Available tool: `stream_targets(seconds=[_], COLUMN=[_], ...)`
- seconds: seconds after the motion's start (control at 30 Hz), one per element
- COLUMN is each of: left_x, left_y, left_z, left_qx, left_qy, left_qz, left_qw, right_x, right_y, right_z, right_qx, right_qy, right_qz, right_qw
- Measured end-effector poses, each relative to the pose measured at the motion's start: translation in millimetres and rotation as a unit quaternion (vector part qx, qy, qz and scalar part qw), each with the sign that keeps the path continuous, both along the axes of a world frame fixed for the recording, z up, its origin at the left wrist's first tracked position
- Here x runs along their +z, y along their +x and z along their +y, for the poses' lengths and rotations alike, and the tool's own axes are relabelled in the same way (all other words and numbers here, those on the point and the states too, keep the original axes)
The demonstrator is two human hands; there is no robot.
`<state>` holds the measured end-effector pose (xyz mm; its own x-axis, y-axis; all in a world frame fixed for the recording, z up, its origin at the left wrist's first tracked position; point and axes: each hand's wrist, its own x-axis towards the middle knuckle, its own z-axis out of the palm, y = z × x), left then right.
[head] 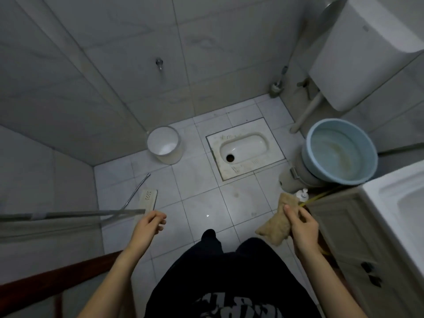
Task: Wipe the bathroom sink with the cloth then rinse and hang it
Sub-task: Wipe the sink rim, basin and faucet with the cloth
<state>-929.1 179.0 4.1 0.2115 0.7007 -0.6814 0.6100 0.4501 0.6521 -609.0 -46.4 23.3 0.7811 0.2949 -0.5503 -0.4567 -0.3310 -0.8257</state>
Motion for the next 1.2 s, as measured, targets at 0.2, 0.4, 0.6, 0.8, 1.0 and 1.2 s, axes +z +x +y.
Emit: stream_targets(seconds=[0.2, 0.4, 0.6, 0.8, 1.0, 1.2], left_x=[14, 3, 18, 29, 24, 24], left_y=[98, 224, 371, 517, 629, 708], left_z=[83, 105, 92, 59, -2, -69], left_qx=[-0.081, -0.196, -0.393, -0.596, -0.743, -0.874], left_qy=[0.028, 0.013, 0.008, 0.014, 0.014, 0.032], left_qz=[-0.039, -0.035, -0.055, -0.081, -0.098, -0.101], left_qw=[0.996, 0.980, 0.918, 0.798, 0.662, 0.474], right_x=[22, 0, 8, 32, 33, 16], right_y=[53, 115, 177, 205, 194, 205], right_z=[38, 40, 29, -4, -35, -32], right_qx=[-0.049, -0.121, -0.222, -0.380, -0.549, -0.693], right_qy=[0.028, 0.013, -0.010, -0.038, -0.051, -0.030], right_qz=[-0.053, -0.040, -0.069, -0.112, -0.085, -0.063], right_qw=[0.997, 0.992, 0.972, 0.917, 0.830, 0.718])
